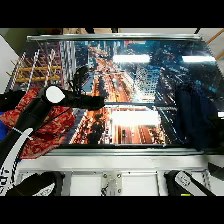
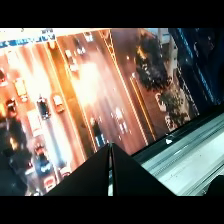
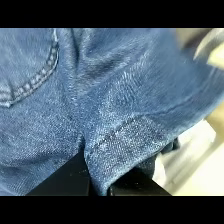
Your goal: Fold the clothes and pants, and hang the long-sleeved shirts on hangers.
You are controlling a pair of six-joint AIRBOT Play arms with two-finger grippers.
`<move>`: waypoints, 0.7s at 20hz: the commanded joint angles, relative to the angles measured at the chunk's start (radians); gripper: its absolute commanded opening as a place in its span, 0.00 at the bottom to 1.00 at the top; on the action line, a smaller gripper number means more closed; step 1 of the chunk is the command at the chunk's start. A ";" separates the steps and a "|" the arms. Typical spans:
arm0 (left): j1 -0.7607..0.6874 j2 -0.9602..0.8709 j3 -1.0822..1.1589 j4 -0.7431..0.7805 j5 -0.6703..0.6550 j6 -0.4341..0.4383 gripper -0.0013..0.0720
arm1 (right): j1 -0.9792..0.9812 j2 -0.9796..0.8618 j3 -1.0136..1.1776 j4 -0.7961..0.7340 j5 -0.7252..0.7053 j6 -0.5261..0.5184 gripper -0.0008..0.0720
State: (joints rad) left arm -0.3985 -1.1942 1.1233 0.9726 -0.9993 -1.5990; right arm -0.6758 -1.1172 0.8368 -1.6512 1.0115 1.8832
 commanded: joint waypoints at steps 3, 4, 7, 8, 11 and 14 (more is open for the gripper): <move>-0.001 0.000 0.000 0.002 -0.016 0.002 0.06 | 0.048 0.041 -0.077 -0.013 0.032 -0.022 0.31; -0.001 0.000 0.000 0.002 -0.019 0.002 0.06 | 0.048 0.050 -0.058 -0.014 0.050 -0.056 0.75; -0.001 0.000 0.000 0.002 -0.023 0.002 0.06 | 0.046 0.100 0.073 -0.097 0.148 -0.107 0.98; -0.001 0.000 0.000 0.002 -0.023 0.002 0.06 | 0.046 0.126 0.125 -0.103 0.172 -0.107 0.98; -0.001 0.000 0.000 0.002 -0.022 0.002 0.06 | 0.093 0.245 0.231 -0.002 0.153 -0.133 0.98; -0.001 0.000 0.000 0.002 -0.021 0.002 0.06 | 0.249 0.333 0.226 0.301 0.087 -0.283 0.98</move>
State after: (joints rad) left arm -0.3985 -1.1942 1.1233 0.9745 -1.0214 -1.5963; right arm -0.5350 -0.8635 1.0328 -1.5875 1.1339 1.7184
